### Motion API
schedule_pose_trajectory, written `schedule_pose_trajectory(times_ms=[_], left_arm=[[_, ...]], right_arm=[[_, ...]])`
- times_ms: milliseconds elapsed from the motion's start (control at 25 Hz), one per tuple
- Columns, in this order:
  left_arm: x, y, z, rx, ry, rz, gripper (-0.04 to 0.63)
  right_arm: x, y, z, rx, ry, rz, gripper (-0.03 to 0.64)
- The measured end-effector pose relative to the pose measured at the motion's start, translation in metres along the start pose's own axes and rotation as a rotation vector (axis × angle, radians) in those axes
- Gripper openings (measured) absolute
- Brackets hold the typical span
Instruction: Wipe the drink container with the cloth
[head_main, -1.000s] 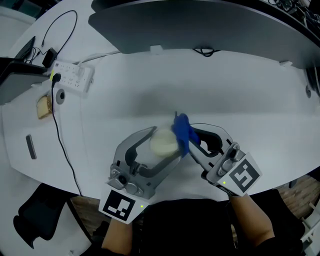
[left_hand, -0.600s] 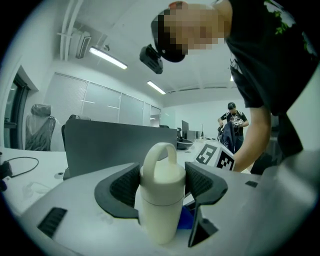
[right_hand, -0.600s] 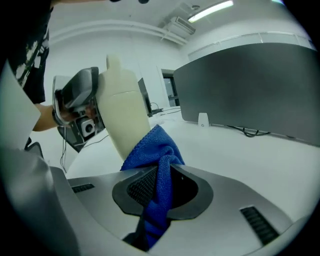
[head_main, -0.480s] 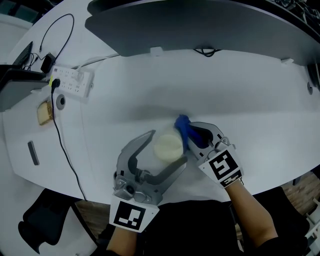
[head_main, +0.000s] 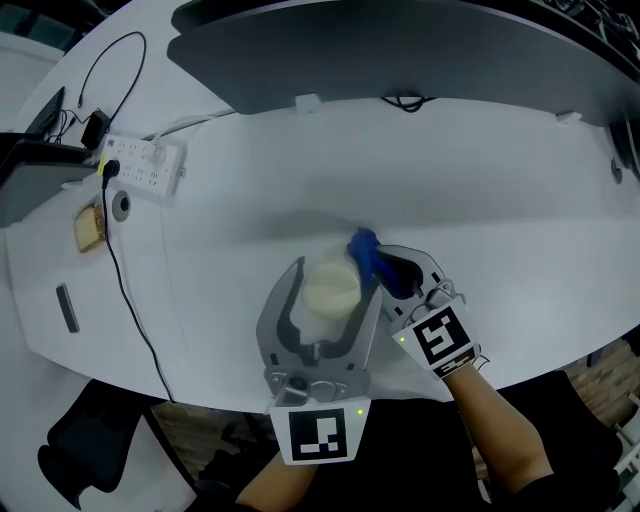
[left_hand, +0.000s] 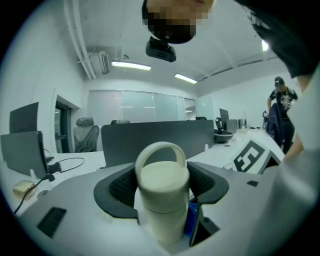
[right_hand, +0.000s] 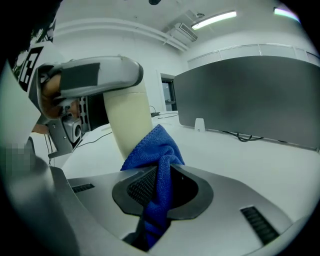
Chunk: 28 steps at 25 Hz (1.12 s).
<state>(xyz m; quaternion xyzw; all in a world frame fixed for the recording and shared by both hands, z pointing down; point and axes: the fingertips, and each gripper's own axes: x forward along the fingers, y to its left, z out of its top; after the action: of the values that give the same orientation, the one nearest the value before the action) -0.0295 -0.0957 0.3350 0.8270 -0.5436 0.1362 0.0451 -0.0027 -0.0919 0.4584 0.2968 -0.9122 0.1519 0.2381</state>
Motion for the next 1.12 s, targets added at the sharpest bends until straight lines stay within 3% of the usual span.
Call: schedule_pose_trajectory(times_ms=[120,320,440,560,680,760,960,1120], left_arm=[[-0.001,-0.006,-0.001,0.051,-0.038,-0.167,0.293],[-0.008,-0.018,0.001,0.164,-0.109,-0.585,0.291],[-0.010,-0.024,0.003,0.185,-0.117,-0.710,0.291],[-0.009,-0.025,0.003,0.182,-0.116,-0.734,0.291],[-0.008,-0.023,0.003,0.160,-0.121,-0.711,0.291],[-0.008,-0.024,0.003,0.153,-0.120,-0.713,0.291],[-0.012,-0.034,0.000,0.140,-0.123,-0.756,0.291],[-0.009,-0.034,0.000,0.151,-0.126,-0.736,0.291]], right_arm=[[-0.010,-0.005,0.005,0.063,-0.033,-0.022,0.049],[-0.055,-0.025,0.055,0.162,-0.193,-0.076,0.049],[-0.084,-0.020,0.100,0.113,-0.330,-0.019,0.049],[-0.088,0.002,0.125,0.042,-0.435,0.103,0.049],[-0.067,0.012,0.114,0.048,-0.415,0.151,0.046],[-0.054,0.007,0.092,0.052,-0.340,0.135,0.044],[-0.011,-0.002,0.009,-0.010,0.007,0.071,0.044],[-0.002,-0.001,-0.004,-0.059,0.047,0.040,0.044]])
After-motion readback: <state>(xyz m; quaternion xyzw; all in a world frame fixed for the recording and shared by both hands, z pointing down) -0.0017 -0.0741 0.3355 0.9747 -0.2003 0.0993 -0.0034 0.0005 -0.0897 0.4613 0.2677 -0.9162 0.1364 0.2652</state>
